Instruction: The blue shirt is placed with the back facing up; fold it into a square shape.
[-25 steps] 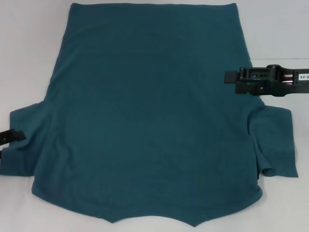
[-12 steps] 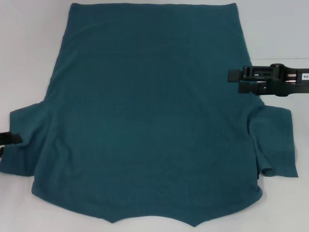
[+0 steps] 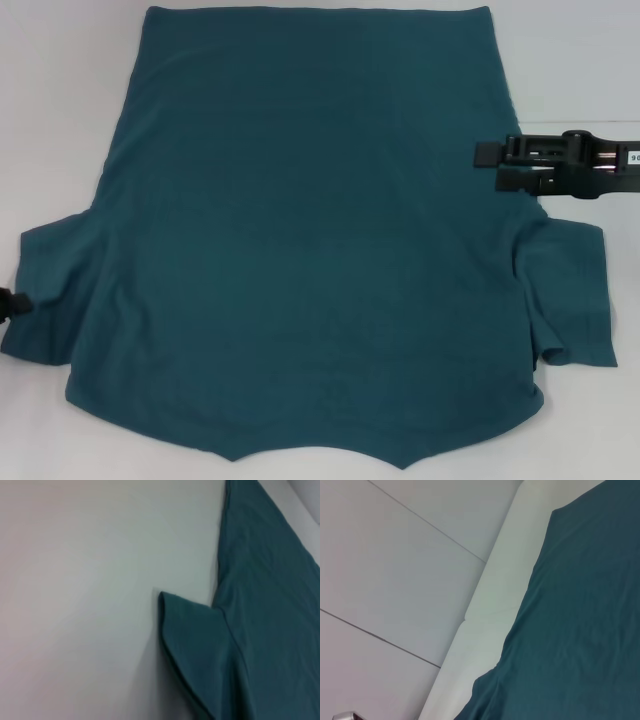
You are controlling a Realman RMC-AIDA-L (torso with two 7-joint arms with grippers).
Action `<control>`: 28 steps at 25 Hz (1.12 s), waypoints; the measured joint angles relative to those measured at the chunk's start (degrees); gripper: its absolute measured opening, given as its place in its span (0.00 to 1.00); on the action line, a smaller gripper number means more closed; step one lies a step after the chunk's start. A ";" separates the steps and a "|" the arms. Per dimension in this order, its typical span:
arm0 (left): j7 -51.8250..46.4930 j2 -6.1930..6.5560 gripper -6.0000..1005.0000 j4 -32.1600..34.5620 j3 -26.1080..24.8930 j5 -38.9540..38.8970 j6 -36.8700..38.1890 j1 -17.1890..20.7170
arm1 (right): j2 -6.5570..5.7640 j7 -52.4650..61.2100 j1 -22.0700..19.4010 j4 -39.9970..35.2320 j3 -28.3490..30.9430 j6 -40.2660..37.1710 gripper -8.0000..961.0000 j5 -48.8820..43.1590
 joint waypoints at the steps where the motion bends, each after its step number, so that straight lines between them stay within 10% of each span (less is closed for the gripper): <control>1: 0.01 0.07 0.28 0.08 0.13 0.56 0.01 -0.17 | -0.03 0.00 -0.03 0.00 0.00 -0.02 0.92 0.00; 7: 1.68 0.08 0.01 3.78 4.66 1.69 0.71 -0.57 | -0.08 -0.01 -0.08 0.00 0.00 -0.21 0.92 -0.07; 28: 0.92 0.35 0.01 14.09 13.28 13.41 -2.92 -3.71 | -0.60 0.24 -0.17 0.00 0.00 0.03 0.92 -0.04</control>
